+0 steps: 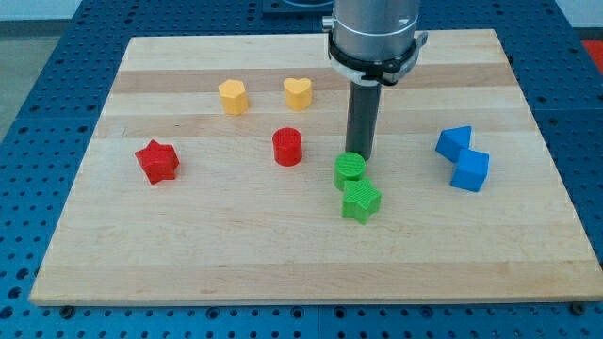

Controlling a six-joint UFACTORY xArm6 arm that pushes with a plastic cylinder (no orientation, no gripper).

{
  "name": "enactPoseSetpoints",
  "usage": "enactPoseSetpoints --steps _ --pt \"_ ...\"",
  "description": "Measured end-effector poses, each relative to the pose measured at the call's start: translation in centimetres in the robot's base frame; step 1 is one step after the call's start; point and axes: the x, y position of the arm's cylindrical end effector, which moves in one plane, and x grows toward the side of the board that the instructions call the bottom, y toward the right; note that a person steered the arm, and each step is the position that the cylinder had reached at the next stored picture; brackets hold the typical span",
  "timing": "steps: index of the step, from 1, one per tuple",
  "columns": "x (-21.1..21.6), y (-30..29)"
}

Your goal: Move the red circle into the red star

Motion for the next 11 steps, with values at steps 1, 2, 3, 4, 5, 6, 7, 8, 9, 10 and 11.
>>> enactPoseSetpoints --steps 1,2,3,4,5,6,7,8,9,10,11 --pt "1.1 0.0" --pt "2.3 0.1" --pt "0.0 0.1" --pt "-2.0 -1.1" --pt "-2.0 -1.3" --pt "-2.0 -2.7" --pt "-2.0 -3.3" --pt "-2.0 -5.3" --pt "-2.0 -7.9" --pt "-2.0 -10.9" --pt "-2.0 -14.0"
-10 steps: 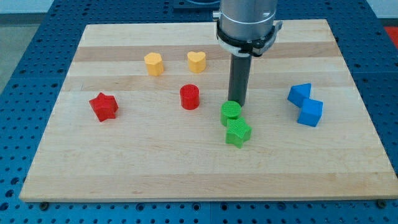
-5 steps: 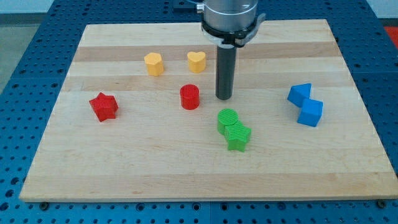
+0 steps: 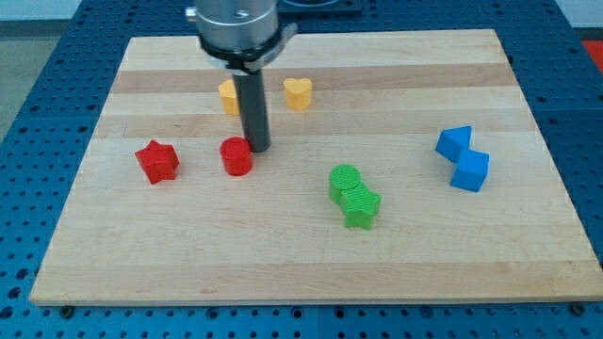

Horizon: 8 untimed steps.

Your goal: Move the red circle into the red star

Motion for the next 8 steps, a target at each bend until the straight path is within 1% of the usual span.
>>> enactPoseSetpoints --steps 3,4,5,6,7,8 --pt "0.0 -7.5" --pt "0.1 -4.3" --pt "-0.1 -3.9" --pt "1.2 -2.4" --pt "2.5 -2.4" --pt "2.5 -2.4"
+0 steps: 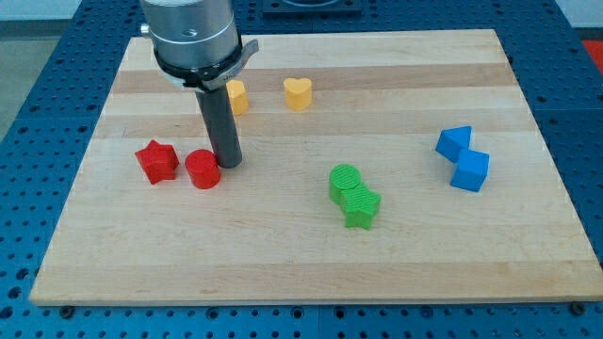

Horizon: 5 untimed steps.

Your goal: Move the red circle into the red star

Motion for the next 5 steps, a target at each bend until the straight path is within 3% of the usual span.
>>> enactPoseSetpoints --steps 1,3,5 --pt "0.2 0.0" --pt "5.6 1.0" --pt "3.3 -0.5"
